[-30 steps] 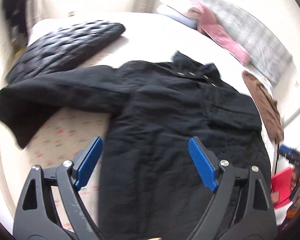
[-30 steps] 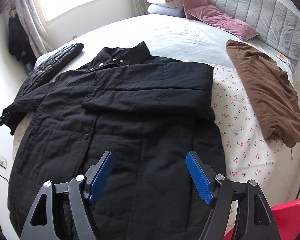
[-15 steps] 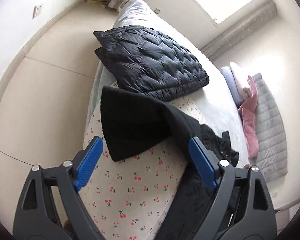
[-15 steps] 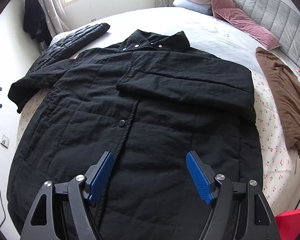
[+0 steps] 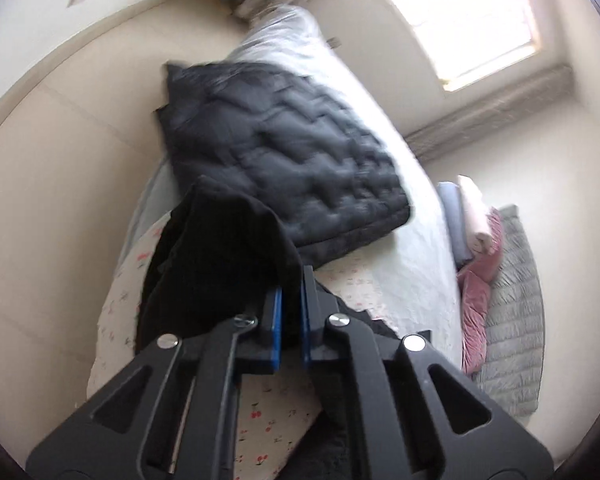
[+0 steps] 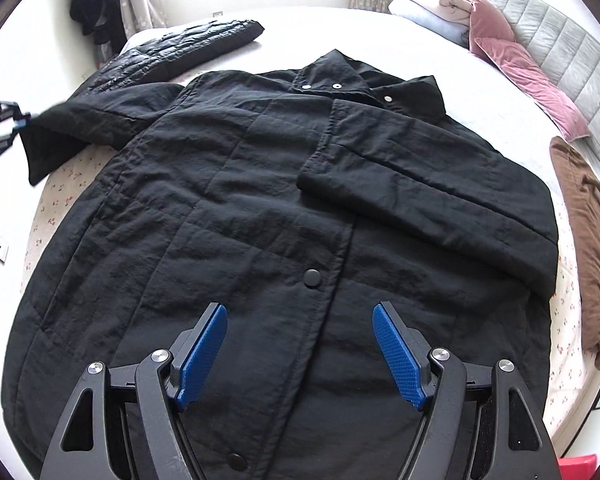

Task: Fold large clothes
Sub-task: 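Grasp the other sleeve with the left tool and lift it, then fold the held sleeve across the jacket body with the left tool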

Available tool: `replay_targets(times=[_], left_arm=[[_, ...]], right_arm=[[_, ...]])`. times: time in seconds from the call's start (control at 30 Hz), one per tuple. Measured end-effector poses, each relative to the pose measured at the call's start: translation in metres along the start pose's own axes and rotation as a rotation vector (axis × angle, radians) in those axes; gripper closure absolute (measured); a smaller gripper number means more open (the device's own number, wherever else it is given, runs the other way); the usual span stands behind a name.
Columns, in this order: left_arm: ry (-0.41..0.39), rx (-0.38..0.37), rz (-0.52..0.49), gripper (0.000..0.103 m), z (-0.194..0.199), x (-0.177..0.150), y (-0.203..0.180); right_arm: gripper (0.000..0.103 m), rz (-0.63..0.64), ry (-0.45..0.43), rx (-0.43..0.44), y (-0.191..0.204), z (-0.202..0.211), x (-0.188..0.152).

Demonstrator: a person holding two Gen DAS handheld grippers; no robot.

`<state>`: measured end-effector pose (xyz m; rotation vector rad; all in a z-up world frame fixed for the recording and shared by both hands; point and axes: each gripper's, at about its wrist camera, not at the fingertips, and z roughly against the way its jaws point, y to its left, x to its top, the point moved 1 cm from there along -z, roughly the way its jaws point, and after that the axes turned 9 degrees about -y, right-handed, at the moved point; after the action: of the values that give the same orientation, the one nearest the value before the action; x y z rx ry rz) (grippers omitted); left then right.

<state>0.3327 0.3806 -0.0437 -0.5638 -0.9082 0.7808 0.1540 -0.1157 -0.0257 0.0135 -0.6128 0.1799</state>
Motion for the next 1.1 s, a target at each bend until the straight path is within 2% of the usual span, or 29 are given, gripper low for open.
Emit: replay_targets(times=[0.07, 0.1, 0.2, 0.23, 0.27, 0.3, 0.37, 0.4, 0.43, 0.47, 0.5, 0.57, 0.63, 0.83, 0.87, 0.9, 0.93, 0.97, 1.07, 1.1], left_arm=[[-0.078, -0.262, -0.130, 0.095, 0.034, 0.004, -0.038], [-0.112, -0.368, -0.210, 0.095, 0.053, 0.002, -0.053], [-0.177, -0.502, -0.402, 0.095, 0.089, -0.013, -0.063], [-0.176, -0.497, -0.423, 0.095, 0.091, -0.017, -0.053], [-0.172, -0.448, -0.424, 0.094, 0.088, -0.018, -0.039], [-0.167, -0.348, -0.409, 0.089, 0.079, -0.019, -0.016], [-0.143, -0.093, -0.368, 0.071, 0.053, -0.019, 0.036], [-0.092, 0.024, -0.324, 0.052, 0.039, -0.020, 0.069], [-0.034, 0.085, -0.257, 0.049, 0.028, -0.021, 0.097], [0.010, 0.090, -0.168, 0.049, 0.023, -0.021, 0.124], [0.027, 0.064, -0.069, 0.049, 0.022, -0.022, 0.148], [0.002, 0.011, 0.069, 0.042, 0.025, -0.022, 0.180], [-0.017, -0.010, 0.102, 0.034, 0.025, -0.020, 0.190], [0.055, -0.064, 0.120, 0.033, -0.006, -0.029, 0.171], [0.050, -0.063, 0.125, 0.035, -0.011, -0.031, 0.165], [0.032, -0.045, 0.121, 0.048, -0.013, -0.030, 0.154], [0.007, -0.044, 0.112, 0.076, -0.013, -0.030, 0.147], [-0.018, -0.055, 0.111, 0.083, -0.012, -0.028, 0.140], [-0.132, -0.060, 0.097, 0.087, 0.005, -0.017, 0.116], [-0.164, -0.069, 0.067, 0.088, 0.012, -0.012, 0.103]], right_arm=[[0.027, 0.002, 0.008, 0.002, 0.006, -0.005, 0.002], [0.027, 0.003, 0.012, 0.003, 0.009, -0.007, 0.002], [0.027, 0.012, 0.022, 0.014, 0.017, -0.013, 0.002], [0.027, 0.016, 0.024, 0.018, 0.020, -0.014, 0.002], [0.027, 0.021, 0.029, 0.022, 0.023, -0.016, 0.001], [0.027, 0.026, 0.034, 0.025, 0.025, -0.018, 0.000], [0.027, 0.034, 0.044, 0.030, 0.030, -0.021, -0.002], [0.027, 0.038, 0.048, 0.032, 0.032, -0.022, -0.003], [0.027, 0.043, 0.052, 0.034, 0.034, -0.023, -0.004], [0.027, 0.047, 0.054, 0.035, 0.035, -0.023, -0.005], [0.027, 0.053, 0.055, 0.034, 0.036, -0.024, -0.005], [0.027, 0.059, 0.060, 0.028, 0.037, -0.027, -0.006], [0.027, 0.052, 0.066, 0.019, 0.036, -0.031, -0.007], [0.027, 0.030, 0.057, 0.034, 0.045, -0.045, 0.004], [0.027, 0.043, 0.043, 0.052, 0.052, -0.048, 0.013], [0.027, 0.051, 0.019, 0.078, 0.061, -0.052, 0.025], [0.027, 0.055, -0.010, 0.107, 0.070, -0.055, 0.037], [0.027, 0.058, -0.042, 0.136, 0.079, -0.059, 0.050], [0.030, 0.056, -0.103, 0.230, 0.106, -0.081, 0.086], [0.041, 0.045, -0.111, 0.267, 0.113, -0.091, 0.096]])
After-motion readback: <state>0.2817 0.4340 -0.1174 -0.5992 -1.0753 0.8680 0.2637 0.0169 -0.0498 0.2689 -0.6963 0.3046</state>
